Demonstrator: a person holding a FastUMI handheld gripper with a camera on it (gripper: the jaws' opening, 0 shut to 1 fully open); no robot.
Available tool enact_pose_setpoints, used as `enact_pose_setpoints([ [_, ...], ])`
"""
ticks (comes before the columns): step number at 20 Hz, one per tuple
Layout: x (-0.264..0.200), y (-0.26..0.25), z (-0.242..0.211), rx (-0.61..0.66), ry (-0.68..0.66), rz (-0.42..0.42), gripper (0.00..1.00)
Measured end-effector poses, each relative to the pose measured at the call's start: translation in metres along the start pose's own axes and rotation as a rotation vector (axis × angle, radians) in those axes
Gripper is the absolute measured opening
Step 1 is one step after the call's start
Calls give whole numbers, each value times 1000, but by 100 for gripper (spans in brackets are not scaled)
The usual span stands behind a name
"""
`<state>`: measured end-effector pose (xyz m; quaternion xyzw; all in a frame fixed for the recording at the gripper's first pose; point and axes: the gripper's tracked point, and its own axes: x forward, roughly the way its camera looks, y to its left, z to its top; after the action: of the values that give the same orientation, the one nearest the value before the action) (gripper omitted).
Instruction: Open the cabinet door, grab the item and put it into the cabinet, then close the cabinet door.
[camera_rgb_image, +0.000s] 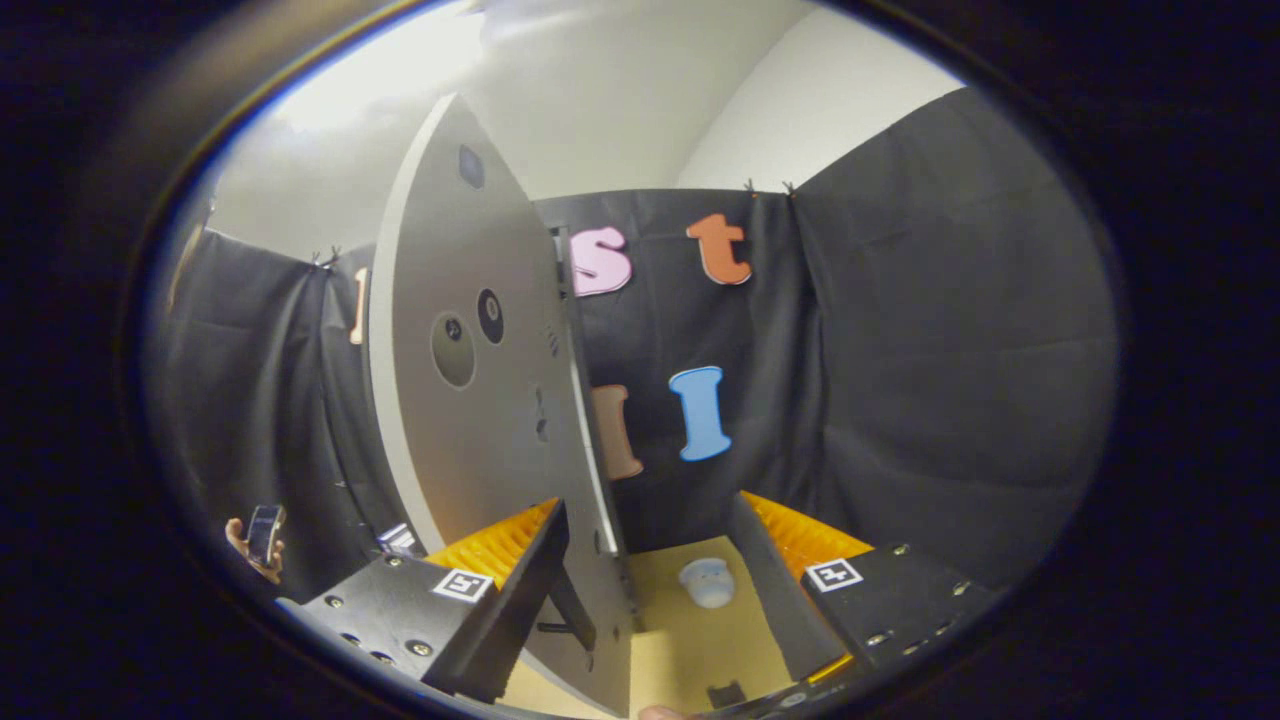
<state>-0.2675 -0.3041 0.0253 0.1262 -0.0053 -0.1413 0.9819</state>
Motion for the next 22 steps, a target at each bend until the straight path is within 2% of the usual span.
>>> enact_pose_setpoints([
  [6, 15, 66, -1, 76, 15, 211, 98],
  [8, 24, 111, 1, 126, 21, 363, 98],
  [11, 45, 117, 6, 115, 4, 359, 97],
  [13, 55, 134, 3, 165, 16, 406, 97],
  [17, 74, 164, -6, 169, 48, 490, 96],
  [22, 101, 229, -24, 172, 96, 586, 97],
])
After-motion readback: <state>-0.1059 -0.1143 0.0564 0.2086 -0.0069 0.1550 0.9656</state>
